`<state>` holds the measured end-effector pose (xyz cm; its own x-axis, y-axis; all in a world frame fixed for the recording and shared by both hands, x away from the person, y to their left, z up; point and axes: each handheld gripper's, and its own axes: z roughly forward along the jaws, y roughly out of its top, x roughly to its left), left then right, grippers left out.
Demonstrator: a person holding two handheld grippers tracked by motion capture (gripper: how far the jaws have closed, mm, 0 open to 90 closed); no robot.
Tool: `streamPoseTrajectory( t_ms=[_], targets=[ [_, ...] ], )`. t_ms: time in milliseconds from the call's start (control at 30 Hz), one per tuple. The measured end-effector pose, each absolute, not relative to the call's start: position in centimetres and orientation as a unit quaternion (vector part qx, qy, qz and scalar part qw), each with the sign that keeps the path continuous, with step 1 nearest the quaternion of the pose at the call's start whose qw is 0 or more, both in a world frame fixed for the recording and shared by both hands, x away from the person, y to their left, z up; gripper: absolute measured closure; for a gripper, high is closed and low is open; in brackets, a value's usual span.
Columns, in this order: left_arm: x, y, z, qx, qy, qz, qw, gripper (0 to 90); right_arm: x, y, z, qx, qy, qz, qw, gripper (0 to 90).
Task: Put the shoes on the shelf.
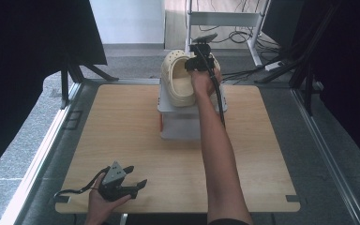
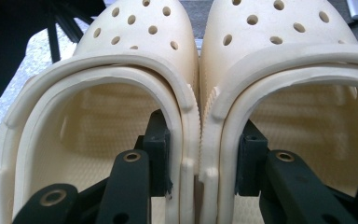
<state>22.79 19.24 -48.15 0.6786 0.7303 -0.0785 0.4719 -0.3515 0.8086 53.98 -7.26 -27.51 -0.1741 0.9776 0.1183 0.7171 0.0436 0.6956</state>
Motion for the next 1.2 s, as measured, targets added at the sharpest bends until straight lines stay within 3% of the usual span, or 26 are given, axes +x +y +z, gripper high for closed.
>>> streamPoseTrajectory(
  t_ms=[333, 533, 700, 1200],
  targets=[
    [22.9, 19.2, -48.2, 0.809, 0.371, 0.149, 0.431, 27.6, 54.6, -6.8, -29.6, 0.626, 0.676, 0.325, 0.213, 62.8],
    [22.9, 19.2, -48.2, 0.809, 0.372, 0.149, 0.431, 27.6, 54.3, -7.4, -29.4, 0.619, 0.681, 0.344, 0.189, 47.3],
    [23.0, 19.2, -48.1, 0.807, 0.375, 0.148, 0.431, 27.6, 53.4, -7.5, -29.1, 0.589, 0.706, 0.343, 0.194, 40.7],
    [23.1, 19.1, -48.2, 0.809, 0.378, 0.151, 0.424, 27.6, 49.3, -11.0, -27.4, 0.488, 0.755, 0.402, 0.176, 40.6]
  ],
)
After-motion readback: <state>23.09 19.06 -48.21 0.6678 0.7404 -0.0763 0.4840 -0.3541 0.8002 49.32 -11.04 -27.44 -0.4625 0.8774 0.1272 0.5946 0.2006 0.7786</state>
